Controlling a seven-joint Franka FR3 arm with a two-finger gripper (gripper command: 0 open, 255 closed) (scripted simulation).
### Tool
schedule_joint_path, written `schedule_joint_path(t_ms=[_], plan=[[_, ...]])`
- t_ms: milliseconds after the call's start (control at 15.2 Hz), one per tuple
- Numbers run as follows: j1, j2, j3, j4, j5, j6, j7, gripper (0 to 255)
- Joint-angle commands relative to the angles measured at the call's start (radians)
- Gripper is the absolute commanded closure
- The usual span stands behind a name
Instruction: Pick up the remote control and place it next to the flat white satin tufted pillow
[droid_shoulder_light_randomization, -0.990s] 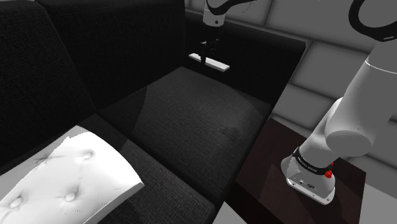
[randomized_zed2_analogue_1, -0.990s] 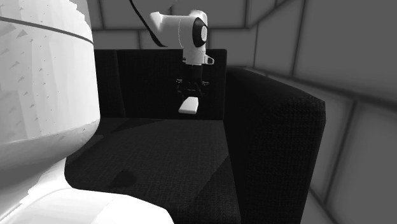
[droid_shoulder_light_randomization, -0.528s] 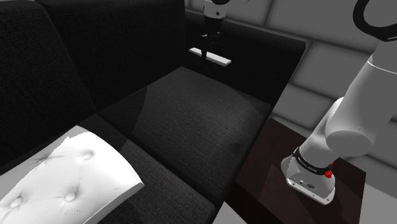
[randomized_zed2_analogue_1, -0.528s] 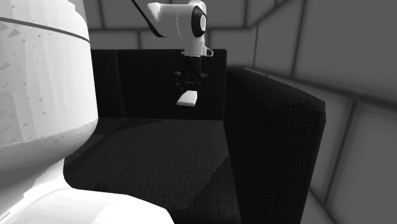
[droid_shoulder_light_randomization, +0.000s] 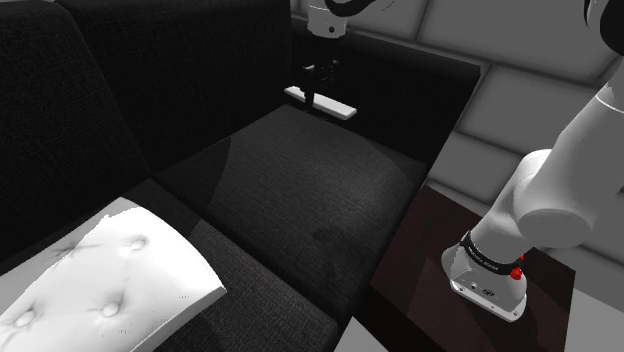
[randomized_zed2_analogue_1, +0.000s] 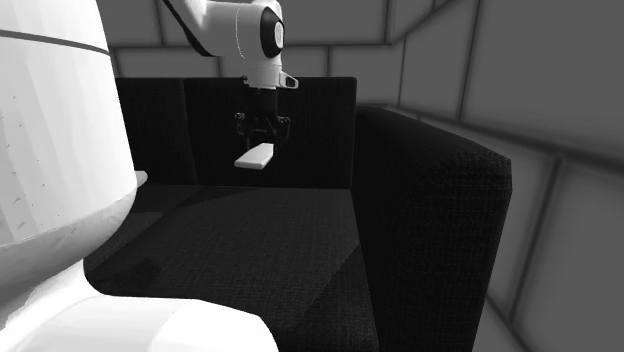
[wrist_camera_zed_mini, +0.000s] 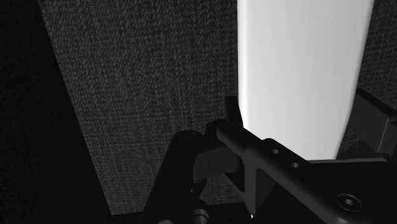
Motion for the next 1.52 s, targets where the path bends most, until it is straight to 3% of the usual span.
schedule_joint_path(t_ms=[0, 660, 1452], plan=[[0.026, -0.021, 0.026, -0.024, 0.0, 0.007, 0.052, 255], [0.139, -0.061, 0.149, -0.072, 0.007, 0.035, 0.285, 255], [0.266, 0.012, 0.289, -0.002, -0.014, 0.058, 0.558, 255]])
